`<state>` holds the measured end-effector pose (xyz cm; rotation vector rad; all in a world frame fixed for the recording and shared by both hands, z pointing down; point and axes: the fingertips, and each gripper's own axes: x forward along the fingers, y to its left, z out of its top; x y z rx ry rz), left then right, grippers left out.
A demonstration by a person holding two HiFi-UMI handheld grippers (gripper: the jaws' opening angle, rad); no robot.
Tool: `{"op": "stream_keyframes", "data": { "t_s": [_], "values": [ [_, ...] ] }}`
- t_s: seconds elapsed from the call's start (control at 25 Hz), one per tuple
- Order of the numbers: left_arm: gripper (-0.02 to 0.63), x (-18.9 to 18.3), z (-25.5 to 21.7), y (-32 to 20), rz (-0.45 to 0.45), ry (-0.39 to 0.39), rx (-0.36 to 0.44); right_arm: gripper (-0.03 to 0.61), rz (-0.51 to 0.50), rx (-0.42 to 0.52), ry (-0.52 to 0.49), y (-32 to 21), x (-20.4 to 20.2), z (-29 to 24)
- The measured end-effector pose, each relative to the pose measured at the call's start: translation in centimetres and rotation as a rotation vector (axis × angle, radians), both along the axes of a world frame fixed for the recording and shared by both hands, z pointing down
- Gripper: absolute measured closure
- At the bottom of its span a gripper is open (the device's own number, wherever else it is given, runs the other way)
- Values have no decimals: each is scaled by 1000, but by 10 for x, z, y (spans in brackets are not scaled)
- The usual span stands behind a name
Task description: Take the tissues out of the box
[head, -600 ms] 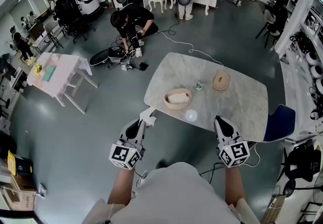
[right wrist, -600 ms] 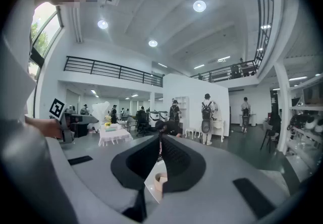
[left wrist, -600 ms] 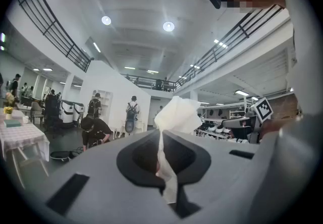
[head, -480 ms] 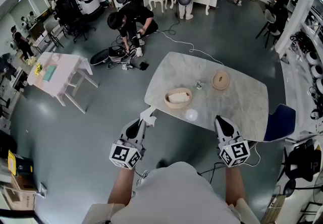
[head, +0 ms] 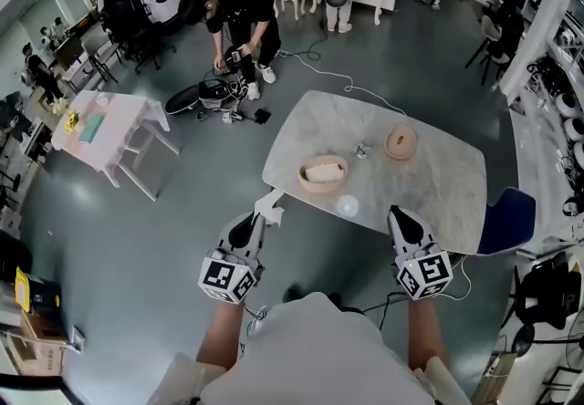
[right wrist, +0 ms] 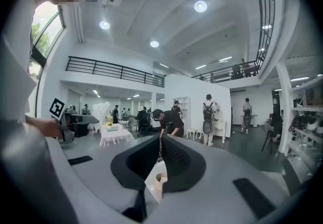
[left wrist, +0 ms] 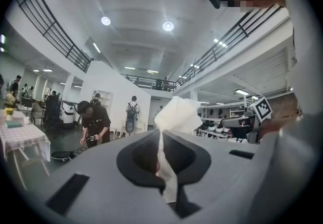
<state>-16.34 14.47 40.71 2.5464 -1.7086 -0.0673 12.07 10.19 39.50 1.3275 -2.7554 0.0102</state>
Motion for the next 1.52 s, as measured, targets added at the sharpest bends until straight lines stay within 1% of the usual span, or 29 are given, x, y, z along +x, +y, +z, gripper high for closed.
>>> {"op": "stream_keyframes", "data": {
  "t_s": [0.32, 0.6, 0.76, 1.0, 1.16, 1.52],
  "values": [
    [597, 13, 1, 1, -10, -4, -7, 540, -6, -3, 3, -2, 11, 1],
    [597, 34, 9, 4, -41, -4, -15, 539, -15, -12, -6, -5, 37, 9],
    [597, 39, 11, 5, -59, 2, -20, 538, -29, -25, -8, -12, 44, 13],
    [597, 45, 14, 15, -98, -2, -38, 538, -72, -52, -14, -16, 44, 21],
    [597, 46, 18, 15, -118, 1, -49, 538, -80, -68, -10, -23, 45, 28],
    [597, 29, 33, -8, -121, 11, -68, 538, -79, -96, -3, -52, 25, 40]
  ]
}}
